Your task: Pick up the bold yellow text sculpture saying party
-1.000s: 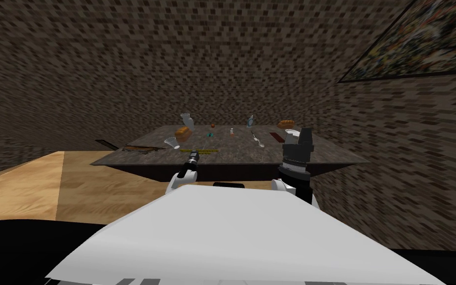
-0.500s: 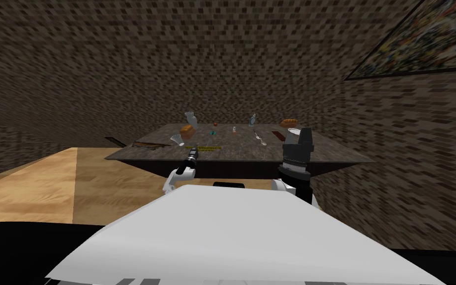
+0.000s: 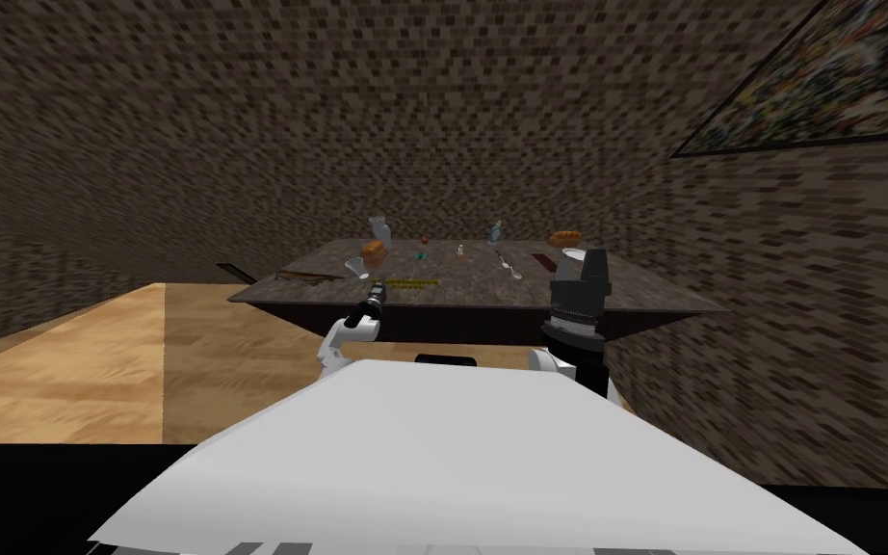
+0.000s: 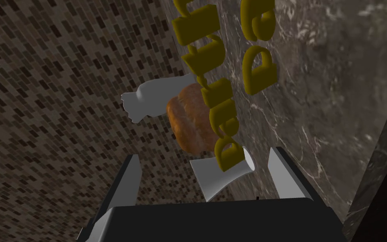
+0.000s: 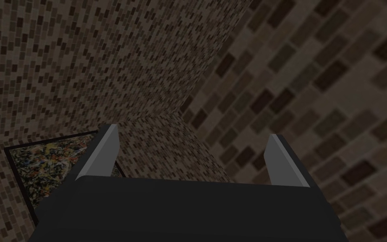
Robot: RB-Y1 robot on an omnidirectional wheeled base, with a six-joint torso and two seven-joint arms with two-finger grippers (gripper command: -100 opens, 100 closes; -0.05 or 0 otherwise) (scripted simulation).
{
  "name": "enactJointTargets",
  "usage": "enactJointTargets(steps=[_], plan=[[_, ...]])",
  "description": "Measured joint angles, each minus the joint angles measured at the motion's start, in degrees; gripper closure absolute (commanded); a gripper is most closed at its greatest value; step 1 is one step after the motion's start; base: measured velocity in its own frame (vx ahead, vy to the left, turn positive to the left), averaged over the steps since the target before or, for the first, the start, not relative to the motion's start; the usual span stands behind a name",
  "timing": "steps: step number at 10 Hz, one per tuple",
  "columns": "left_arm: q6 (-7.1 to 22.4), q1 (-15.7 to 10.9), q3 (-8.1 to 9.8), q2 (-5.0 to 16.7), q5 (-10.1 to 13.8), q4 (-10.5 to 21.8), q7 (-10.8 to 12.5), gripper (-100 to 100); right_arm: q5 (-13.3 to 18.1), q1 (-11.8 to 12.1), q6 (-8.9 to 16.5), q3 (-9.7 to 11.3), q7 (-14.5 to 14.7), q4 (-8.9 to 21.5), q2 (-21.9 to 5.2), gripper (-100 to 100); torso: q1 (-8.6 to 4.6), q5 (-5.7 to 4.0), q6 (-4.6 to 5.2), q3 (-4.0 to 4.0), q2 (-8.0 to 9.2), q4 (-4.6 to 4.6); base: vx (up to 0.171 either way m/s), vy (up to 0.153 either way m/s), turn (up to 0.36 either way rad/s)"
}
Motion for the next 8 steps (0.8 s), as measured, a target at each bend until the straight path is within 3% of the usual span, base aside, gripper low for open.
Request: enactJointTargets(steps=[8], plan=[[11.1,-8.9,0.32,4.1,0.3,3.3,1.5,-100,0.0,0.0,0.0,0.0,0.0,0.0,0.0,0,-0.1,-0.03,0.01,-0.11,-0.18,-0.04,-0.041,0.036,-0.015]])
